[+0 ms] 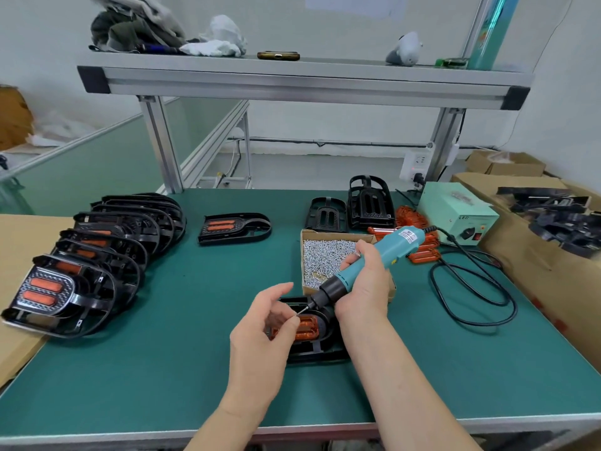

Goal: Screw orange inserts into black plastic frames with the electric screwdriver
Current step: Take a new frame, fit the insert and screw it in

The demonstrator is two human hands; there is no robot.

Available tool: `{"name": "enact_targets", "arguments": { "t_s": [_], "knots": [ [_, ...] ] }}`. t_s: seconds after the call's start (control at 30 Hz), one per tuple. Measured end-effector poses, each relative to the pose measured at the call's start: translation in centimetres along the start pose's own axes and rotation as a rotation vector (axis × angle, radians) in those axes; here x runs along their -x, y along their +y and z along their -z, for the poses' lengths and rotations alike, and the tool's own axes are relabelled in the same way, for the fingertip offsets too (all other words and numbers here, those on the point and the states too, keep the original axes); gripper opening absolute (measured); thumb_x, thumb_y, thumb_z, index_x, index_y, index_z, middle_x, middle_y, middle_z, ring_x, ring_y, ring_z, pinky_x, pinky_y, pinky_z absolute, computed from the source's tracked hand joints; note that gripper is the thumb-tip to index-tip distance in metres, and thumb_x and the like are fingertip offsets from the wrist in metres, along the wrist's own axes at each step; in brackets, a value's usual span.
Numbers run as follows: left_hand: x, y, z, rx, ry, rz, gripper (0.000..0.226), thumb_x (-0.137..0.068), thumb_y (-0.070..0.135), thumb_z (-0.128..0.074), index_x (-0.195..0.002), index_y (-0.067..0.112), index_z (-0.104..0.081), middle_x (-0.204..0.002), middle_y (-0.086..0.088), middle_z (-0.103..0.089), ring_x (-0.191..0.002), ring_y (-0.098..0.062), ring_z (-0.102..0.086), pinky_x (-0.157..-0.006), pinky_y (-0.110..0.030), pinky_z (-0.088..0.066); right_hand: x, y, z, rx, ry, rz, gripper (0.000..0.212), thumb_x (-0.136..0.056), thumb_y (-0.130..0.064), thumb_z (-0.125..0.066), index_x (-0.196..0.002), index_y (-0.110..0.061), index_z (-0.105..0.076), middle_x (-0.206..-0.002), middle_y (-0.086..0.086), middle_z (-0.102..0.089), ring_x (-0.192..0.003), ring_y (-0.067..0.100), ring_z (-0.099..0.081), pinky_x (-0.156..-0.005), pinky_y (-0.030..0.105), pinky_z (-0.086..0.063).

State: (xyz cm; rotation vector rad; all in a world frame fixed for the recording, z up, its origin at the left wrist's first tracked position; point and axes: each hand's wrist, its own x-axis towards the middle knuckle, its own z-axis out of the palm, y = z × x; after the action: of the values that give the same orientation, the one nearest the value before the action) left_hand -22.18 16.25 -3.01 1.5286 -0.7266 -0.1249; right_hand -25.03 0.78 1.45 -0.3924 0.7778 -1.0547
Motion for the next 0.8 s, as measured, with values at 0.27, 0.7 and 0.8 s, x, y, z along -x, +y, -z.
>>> {"name": "enact_targets", "arguments": {
  "t_s": [0.27, 0.7, 0.8],
  "knots": [
    [0.3, -1.5, -0.5, -0.389, 0.146, -0.533, 0.041, -0.088, -0.002, -0.062, -0.125, 0.015, -0.063, -0.086, 0.001, -0.061, -0.079, -0.017, -0.057, -0.08, -0.023, -0.047, 0.1, 0.3, 0.4, 0.026, 0.06, -0.084, 0.02, -0.085, -0.018, -0.073, -0.094, -0.018, -0.055, -0.052, -0.007, -0.056, -0.042, 0.005, -0.054, -0.043, 0.018, -0.045],
    [0.0, -0.4, -0.9, -0.056, 0.103, -0.015, 0.052, -0.087, 0.0, -0.071, -0.122, 0.035, -0.056, -0.089, 0.014, -0.073, -0.086, -0.01, -0.068, -0.082, -0.02, -0.051, -0.5, -0.5, 0.5, 0.009, 0.063, -0.067, 0.02, -0.087, -0.015, -0.071, -0.101, -0.015, -0.056, -0.06, -0.003, -0.055, -0.047, 0.008, -0.053, -0.05, 0.022, -0.046],
    [-0.3, -0.6, -0.9, -0.006, 0.075, 0.046, 0.049, -0.088, -0.001, -0.07, -0.118, 0.036, -0.058, -0.084, 0.008, -0.073, -0.083, -0.013, -0.067, -0.083, -0.03, -0.053, -0.5, -0.4, 0.5, 0.028, 0.057, -0.03, 0.02, -0.088, -0.016, -0.07, -0.103, -0.016, -0.057, -0.059, -0.004, -0.055, -0.048, 0.008, -0.053, -0.052, 0.021, -0.047]
  ]
}}
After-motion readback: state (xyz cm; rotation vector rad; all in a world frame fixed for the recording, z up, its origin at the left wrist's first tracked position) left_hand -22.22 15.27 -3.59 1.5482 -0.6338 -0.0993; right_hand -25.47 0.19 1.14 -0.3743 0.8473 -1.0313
